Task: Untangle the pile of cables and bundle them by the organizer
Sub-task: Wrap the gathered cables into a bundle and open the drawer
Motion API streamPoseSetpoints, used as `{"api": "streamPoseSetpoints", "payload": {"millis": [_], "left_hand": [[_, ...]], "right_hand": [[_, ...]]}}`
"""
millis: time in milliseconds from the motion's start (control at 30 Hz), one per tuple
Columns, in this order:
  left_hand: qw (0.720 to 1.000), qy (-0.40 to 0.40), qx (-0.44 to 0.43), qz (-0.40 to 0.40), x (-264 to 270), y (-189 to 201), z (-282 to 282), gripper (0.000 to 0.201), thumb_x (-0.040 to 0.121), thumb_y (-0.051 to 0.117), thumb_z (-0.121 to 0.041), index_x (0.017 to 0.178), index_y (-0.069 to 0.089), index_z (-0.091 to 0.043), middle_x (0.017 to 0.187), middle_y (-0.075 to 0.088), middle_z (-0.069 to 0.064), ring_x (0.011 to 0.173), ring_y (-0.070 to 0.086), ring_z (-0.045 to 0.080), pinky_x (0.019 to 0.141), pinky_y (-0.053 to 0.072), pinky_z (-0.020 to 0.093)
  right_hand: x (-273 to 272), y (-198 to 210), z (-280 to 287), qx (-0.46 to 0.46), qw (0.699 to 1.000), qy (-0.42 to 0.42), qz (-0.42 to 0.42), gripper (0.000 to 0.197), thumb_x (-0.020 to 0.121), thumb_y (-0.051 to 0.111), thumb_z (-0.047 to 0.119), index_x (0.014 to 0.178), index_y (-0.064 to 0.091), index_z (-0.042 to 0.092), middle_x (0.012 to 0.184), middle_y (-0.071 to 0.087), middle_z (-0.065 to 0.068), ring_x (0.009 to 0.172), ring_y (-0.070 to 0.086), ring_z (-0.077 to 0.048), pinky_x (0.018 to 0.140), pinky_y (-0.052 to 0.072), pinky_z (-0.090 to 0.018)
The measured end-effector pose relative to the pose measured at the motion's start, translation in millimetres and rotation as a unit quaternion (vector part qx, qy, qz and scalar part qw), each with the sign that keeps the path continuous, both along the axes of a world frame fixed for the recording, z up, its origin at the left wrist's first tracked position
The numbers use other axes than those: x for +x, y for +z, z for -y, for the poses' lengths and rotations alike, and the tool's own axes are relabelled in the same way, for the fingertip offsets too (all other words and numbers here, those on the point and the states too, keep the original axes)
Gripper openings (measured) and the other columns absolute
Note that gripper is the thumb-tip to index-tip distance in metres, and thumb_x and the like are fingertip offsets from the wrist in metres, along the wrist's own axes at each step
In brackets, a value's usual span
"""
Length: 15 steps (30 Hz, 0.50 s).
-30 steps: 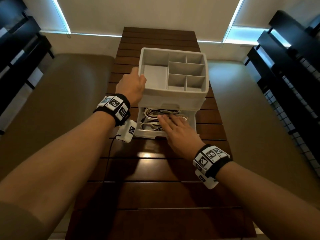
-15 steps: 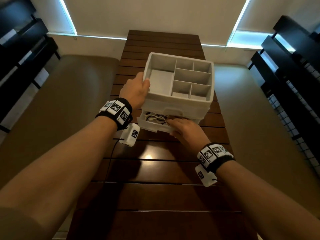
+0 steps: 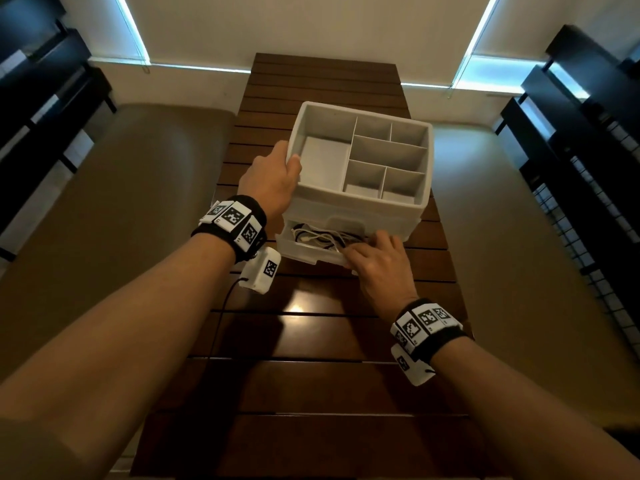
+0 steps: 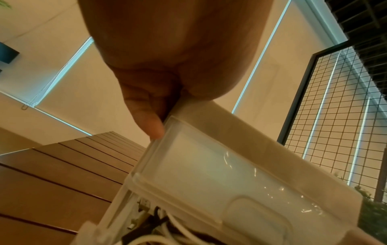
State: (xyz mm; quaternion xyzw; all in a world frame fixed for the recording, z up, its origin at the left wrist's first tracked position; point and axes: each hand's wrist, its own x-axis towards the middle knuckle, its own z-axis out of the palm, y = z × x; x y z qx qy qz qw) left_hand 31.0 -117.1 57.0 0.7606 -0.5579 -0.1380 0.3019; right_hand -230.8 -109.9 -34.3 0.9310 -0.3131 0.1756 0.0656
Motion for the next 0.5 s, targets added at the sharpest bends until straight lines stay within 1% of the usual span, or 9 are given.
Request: {"api": "streamPoseSetpoints", "payload": {"millis": [67, 133, 167, 233, 267, 300, 367, 433, 500], "left_hand": [[1.000, 0.005, -0.001, 0.004, -1, 0, -1, 0.035, 0.110, 0.032, -0.043, 0.122, 0.051, -0.016, 0.104, 0.067, 0.011, 0.088, 0.065, 0.033, 0.075, 0.058, 0.052], [1.000, 0.006, -0.003, -0.004, -3, 1, -1, 0.033, 0.110, 0.033, -0.042, 0.122, 0.051, -0.016, 0.103, 0.067, 0.010, 0.087, 0.066, 0.032, 0.075, 0.059, 0.052], [1.000, 0.004, -0.007, -0.012, -4, 1, -2, 0.032, 0.110, 0.034, -0.042, 0.120, 0.052, -0.017, 0.102, 0.068, 0.008, 0.087, 0.066, 0.032, 0.076, 0.059, 0.052], [0.999, -0.015, -0.026, -0.038, -1, 0, -6, 0.031, 0.109, 0.037, -0.046, 0.120, 0.053, -0.022, 0.101, 0.069, 0.003, 0.091, 0.068, 0.029, 0.078, 0.060, 0.049], [0.997, -0.033, -0.033, -0.067, 3, -3, -9, 0.034, 0.108, 0.040, -0.050, 0.126, 0.054, -0.025, 0.107, 0.070, 0.001, 0.097, 0.069, 0.027, 0.080, 0.060, 0.046], [0.991, -0.056, -0.030, -0.115, 8, -7, -14, 0.041, 0.107, 0.045, -0.054, 0.138, 0.052, -0.028, 0.118, 0.069, 0.000, 0.105, 0.069, 0.023, 0.083, 0.060, 0.043], [0.971, -0.083, 0.005, -0.226, 19, -20, -26, 0.074, 0.096, 0.062, -0.064, 0.158, 0.033, -0.035, 0.144, 0.058, -0.001, 0.123, 0.063, 0.017, 0.095, 0.059, 0.042], [0.954, -0.109, 0.063, -0.272, 24, -36, -38, 0.108, 0.076, 0.080, -0.069, 0.162, 0.023, -0.035, 0.154, 0.049, -0.004, 0.135, 0.054, 0.015, 0.110, 0.050, 0.043], [0.947, -0.144, 0.104, -0.269, 21, -52, -45, 0.124, 0.065, 0.094, -0.057, 0.162, 0.022, -0.033, 0.152, 0.048, -0.010, 0.138, 0.048, 0.010, 0.116, 0.043, 0.039]], "right_hand": [[-2, -2, 1, -0.009, 0.999, -0.028, 0.017, 0.025, 0.088, 0.073, 0.006, 0.109, 0.074, 0.019, 0.105, 0.074, 0.001, 0.092, 0.048, -0.028, 0.078, 0.037, -0.040], [-2, 1, 2, 0.004, 0.999, -0.029, 0.046, 0.028, 0.088, 0.074, 0.004, 0.114, 0.073, 0.014, 0.105, 0.067, -0.007, 0.092, 0.050, -0.028, 0.077, 0.044, -0.041], [-2, 5, 0, 0.020, 0.997, -0.032, 0.070, 0.026, 0.089, 0.075, 0.006, 0.114, 0.072, 0.012, 0.104, 0.062, -0.010, 0.092, 0.050, -0.028, 0.077, 0.046, -0.042], [-5, 13, -4, 0.066, 0.984, -0.079, 0.142, 0.030, 0.087, 0.081, 0.021, 0.111, 0.068, 0.011, 0.106, 0.056, -0.010, 0.095, 0.050, -0.026, 0.079, 0.047, -0.037], [-10, 15, -5, 0.093, 0.970, -0.128, 0.182, 0.039, 0.082, 0.085, 0.031, 0.111, 0.065, 0.013, 0.110, 0.054, -0.009, 0.099, 0.049, -0.024, 0.082, 0.047, -0.035], [-19, 16, -6, 0.121, 0.950, -0.181, 0.224, 0.050, 0.078, 0.087, 0.039, 0.112, 0.061, 0.015, 0.116, 0.051, -0.007, 0.105, 0.048, -0.021, 0.086, 0.048, -0.033], [-38, 12, -4, 0.206, 0.897, -0.239, 0.309, 0.071, 0.071, 0.091, 0.046, 0.124, 0.053, 0.017, 0.129, 0.047, -0.004, 0.116, 0.048, -0.018, 0.097, 0.050, -0.034], [-51, 9, 0, 0.359, 0.843, -0.218, 0.335, 0.094, 0.071, 0.092, 0.042, 0.145, 0.041, 0.018, 0.144, 0.044, -0.002, 0.128, 0.048, -0.015, 0.106, 0.046, -0.032], [-54, 7, 7, 0.478, 0.804, -0.164, 0.312, 0.099, 0.076, 0.091, 0.035, 0.155, 0.031, 0.024, 0.147, 0.048, 0.006, 0.131, 0.050, -0.012, 0.104, 0.046, -0.028]]}}
